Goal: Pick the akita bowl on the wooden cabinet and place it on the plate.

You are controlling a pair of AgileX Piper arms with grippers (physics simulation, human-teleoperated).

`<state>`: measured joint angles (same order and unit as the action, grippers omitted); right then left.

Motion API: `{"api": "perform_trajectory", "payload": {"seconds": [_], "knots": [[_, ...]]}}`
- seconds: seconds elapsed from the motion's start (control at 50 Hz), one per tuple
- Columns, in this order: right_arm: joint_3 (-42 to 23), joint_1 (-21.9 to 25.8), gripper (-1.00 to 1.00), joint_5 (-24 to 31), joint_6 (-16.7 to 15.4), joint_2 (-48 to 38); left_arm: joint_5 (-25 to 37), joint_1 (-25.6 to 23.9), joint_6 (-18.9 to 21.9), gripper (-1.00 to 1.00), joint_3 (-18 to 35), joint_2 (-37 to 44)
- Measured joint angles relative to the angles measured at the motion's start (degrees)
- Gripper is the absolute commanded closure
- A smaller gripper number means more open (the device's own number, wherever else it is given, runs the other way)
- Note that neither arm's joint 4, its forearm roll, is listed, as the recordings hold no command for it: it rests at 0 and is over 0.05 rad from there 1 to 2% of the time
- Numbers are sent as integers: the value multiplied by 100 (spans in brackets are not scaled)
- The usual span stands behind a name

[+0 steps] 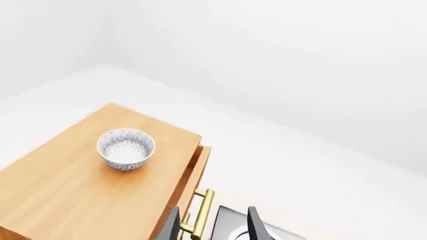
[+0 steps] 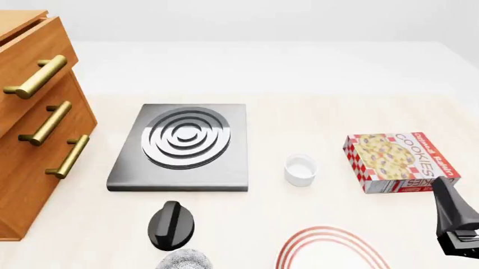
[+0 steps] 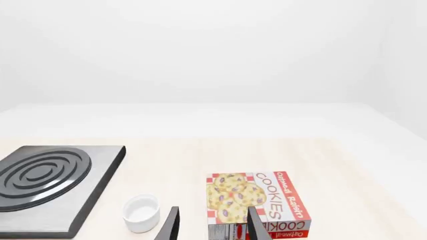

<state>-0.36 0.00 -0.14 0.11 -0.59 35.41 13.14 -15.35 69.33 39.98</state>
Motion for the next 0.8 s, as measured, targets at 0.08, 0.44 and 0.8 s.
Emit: {"api": "perform_trajectory", "payload": {"seconds": [0.08,0.44,0.8], "knots": [[0,0,-100,1,0,1,9,225,-85,-100,120,144],[-1,0,-100,5,0,4,-117,1190,-345,-100,581,836],[-1,0,-100,5,0,5,-366,1884,-428,-100,854,1426]]}}
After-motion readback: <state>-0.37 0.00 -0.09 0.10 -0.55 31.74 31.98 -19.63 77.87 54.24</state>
